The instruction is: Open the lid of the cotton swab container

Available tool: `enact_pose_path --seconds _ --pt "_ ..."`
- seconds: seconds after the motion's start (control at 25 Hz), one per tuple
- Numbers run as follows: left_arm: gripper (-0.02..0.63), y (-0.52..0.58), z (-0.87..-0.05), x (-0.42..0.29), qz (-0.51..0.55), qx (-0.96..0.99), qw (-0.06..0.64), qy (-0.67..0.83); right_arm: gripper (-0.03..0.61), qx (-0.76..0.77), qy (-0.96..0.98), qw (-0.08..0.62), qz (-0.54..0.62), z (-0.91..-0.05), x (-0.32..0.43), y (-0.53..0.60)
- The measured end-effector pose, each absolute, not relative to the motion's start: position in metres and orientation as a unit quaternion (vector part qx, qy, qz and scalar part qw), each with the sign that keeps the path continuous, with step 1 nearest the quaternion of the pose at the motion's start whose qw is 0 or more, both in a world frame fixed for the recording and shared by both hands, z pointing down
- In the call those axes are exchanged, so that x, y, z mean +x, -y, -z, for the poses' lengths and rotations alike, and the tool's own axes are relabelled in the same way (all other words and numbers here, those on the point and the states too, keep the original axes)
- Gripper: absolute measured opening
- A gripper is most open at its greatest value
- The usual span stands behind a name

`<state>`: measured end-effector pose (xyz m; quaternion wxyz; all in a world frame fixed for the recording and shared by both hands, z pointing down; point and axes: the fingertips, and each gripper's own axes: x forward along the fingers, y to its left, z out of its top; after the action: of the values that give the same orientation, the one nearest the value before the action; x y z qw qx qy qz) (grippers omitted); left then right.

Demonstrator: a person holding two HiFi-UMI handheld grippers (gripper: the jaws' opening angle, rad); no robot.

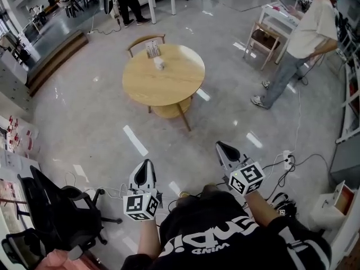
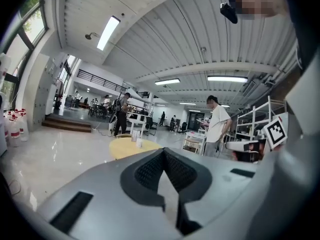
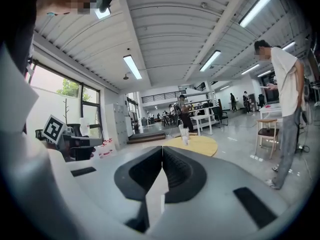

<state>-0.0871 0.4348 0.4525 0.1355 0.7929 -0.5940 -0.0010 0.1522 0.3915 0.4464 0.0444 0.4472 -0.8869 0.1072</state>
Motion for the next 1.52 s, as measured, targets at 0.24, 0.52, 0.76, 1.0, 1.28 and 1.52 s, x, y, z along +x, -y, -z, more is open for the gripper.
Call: enact_pose_path --seconds 0.24,0.52,0.76,1.0,1.28,1.52 --pt "0.009 -0.428 -0.452 -0.092 0.006 0.802 0.134 0.583 0.002 0.464 0.878 0.043 -0.109 -0.447 0.15 -0.395" --pt "0.009 -0.404 -0.454 -0.102 0.006 0.803 0.137 0.58 0.002 0.468 0.876 0.035 -0.108 -0.446 0.139 -0.372" --pt "0.009 -0.358 -0.453 -0.11 0.009 0.8 0.13 0.586 0.002 0.467 0.877 0.034 -0.106 -0.451 0.133 -0.323" --pt "0.009 -0.308 -0.455 -0.114 0.008 0.802 0.129 0.584 0.002 0.46 0.881 0.036 -0.107 -0.456 0.12 -0.271" --pt "0.009 -0.249 -0.459 -0.113 0.007 0.805 0.131 0.578 0.002 0.461 0.88 0.037 -0.11 -0.459 0.12 -0.215" --pt "0.009 -0.195 -0.455 -0.107 0.004 0.81 0.135 0.57 0.002 0.467 0.877 0.035 -0.105 -0.448 0.125 -0.163"
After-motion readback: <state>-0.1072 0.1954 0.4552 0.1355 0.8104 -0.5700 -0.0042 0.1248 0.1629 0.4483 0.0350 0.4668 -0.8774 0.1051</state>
